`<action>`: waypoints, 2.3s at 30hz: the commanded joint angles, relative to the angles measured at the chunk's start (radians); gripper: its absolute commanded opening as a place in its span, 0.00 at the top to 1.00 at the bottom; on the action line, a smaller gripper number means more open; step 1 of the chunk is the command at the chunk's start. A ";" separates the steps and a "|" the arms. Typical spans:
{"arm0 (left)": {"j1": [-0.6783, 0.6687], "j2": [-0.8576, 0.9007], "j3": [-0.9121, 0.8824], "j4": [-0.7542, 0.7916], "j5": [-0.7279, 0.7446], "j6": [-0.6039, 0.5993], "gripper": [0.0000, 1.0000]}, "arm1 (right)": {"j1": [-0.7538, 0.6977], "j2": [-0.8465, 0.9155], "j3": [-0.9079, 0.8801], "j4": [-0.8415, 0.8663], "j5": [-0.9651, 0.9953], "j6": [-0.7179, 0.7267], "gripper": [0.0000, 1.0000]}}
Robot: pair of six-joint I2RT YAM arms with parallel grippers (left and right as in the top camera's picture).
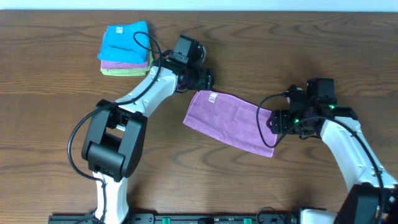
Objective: Fold the cloth
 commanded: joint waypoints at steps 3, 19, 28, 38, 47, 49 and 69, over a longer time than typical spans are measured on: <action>0.002 -0.005 0.017 -0.079 -0.035 0.100 0.25 | -0.006 0.002 0.005 -0.040 0.003 0.044 0.30; 0.055 -0.133 0.090 -0.344 -0.078 0.144 0.16 | -0.006 0.001 -0.033 -0.121 0.010 0.083 0.28; -0.019 -0.206 0.081 -0.489 0.200 0.030 0.81 | -0.006 0.001 -0.033 -0.145 0.072 0.202 0.76; -0.117 -0.011 0.065 -0.440 0.011 -0.051 0.94 | -0.006 0.001 -0.033 -0.133 0.090 0.211 0.66; -0.113 0.101 0.065 -0.419 0.030 -0.088 0.94 | -0.006 0.001 -0.109 -0.066 0.012 0.189 0.38; -0.112 0.101 0.065 -0.416 0.029 -0.089 0.94 | -0.006 0.001 -0.145 -0.024 -0.026 0.194 0.39; -0.113 0.102 0.028 -0.493 -0.004 -0.096 0.94 | -0.005 0.001 -0.345 0.248 -0.068 0.352 0.50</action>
